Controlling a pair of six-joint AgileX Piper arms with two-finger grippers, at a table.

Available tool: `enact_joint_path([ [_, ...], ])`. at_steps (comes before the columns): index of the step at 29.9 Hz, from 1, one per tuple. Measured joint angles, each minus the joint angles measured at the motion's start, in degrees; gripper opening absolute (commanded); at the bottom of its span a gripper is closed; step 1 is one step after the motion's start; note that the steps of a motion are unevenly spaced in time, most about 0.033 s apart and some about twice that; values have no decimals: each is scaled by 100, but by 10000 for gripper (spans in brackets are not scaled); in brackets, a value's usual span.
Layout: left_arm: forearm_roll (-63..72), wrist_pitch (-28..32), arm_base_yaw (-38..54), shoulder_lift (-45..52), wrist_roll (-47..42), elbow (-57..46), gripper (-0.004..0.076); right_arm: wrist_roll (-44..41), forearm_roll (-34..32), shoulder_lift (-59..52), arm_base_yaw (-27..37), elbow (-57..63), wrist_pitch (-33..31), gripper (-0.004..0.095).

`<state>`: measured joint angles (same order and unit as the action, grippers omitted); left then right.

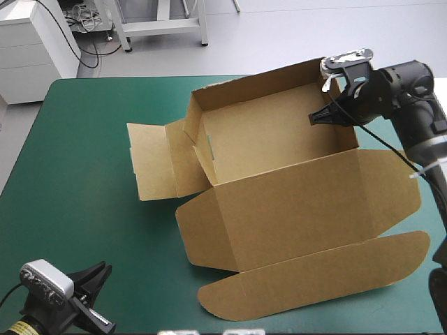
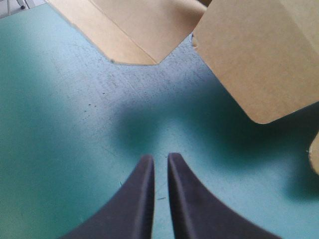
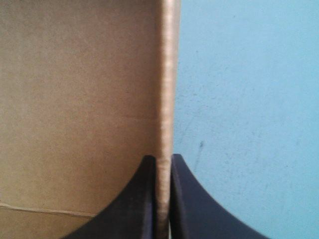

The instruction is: Fold the box

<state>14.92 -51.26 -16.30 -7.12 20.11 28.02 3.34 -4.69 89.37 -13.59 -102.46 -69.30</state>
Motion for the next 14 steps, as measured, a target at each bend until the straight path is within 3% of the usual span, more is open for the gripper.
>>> enact_joint_path([
  [2,0,0,0,0,0,0,365,-24,-62,-226,0,0,-29,-22],
  [5,0,44,0,0,-23,0,486,-34,-148,-513,0,-6,-66,-22],
  [14,583,534,0,0,-252,0,491,-75,-241,-859,0,-17,-110,-22],
])
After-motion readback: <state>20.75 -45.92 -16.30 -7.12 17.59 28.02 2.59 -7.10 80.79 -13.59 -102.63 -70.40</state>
